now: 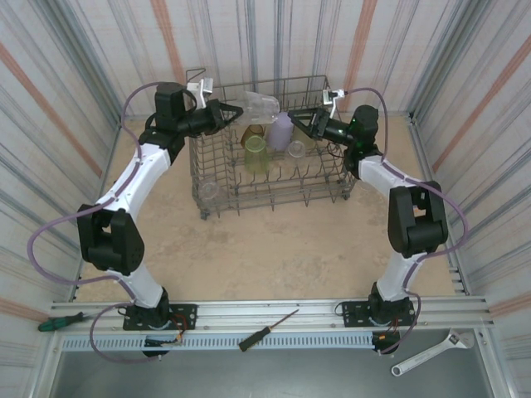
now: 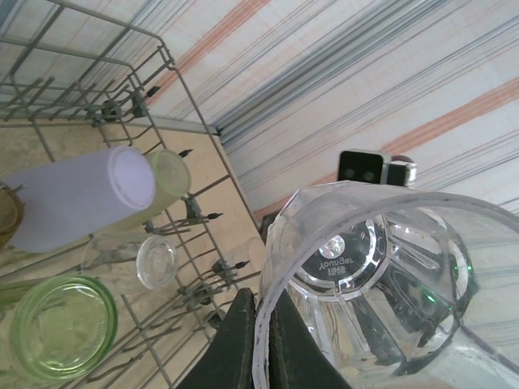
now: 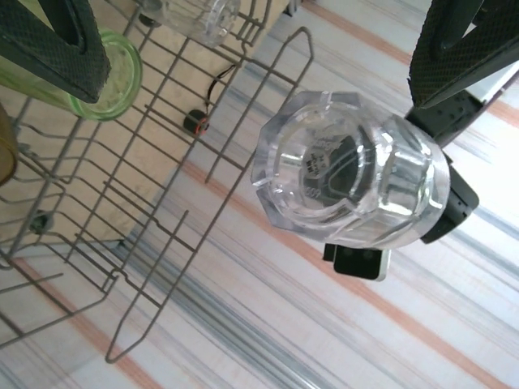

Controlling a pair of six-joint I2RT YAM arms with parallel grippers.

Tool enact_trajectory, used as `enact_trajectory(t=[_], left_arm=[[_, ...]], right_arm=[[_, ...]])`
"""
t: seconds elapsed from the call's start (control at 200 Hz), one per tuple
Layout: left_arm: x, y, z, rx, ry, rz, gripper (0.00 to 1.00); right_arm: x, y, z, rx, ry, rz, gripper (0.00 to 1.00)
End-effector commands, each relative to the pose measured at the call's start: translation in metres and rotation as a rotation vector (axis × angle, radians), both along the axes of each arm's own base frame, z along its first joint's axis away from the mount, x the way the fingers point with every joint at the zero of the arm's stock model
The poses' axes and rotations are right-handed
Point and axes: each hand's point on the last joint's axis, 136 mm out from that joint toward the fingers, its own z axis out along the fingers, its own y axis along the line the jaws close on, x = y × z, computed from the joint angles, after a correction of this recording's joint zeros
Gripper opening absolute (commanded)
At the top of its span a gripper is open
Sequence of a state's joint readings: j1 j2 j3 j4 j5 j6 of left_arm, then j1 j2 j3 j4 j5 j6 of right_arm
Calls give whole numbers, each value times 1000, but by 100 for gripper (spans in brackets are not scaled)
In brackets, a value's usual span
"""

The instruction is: Load the cups into the dish rack

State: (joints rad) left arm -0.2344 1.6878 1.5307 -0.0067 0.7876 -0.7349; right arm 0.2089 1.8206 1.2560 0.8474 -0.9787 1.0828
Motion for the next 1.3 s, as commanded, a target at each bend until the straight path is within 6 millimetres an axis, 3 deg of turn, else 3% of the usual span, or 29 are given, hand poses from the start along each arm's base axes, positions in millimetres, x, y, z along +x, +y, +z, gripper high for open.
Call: enact_trajectory(t=[0.0,0.461,0.621,1.007,1.292], left_arm=[[-1,-4,15,-59,-44,-57,0],[13,-11,12,-84,-57,-110,0],[15,-12,6,-93,-52,-117,0],[13,-17,17,-170,-78,-170,0],[15,-20,3,-180,-32,-189,0]], right_arm=[[-5,10,22,47,-68,62,99],[-12,40,42,143,-77,192,99],[-10,42,41,151,-71,191,99],[-7,46,32,143,-40,201,99],[-7,47,48,198,-79,229,99]])
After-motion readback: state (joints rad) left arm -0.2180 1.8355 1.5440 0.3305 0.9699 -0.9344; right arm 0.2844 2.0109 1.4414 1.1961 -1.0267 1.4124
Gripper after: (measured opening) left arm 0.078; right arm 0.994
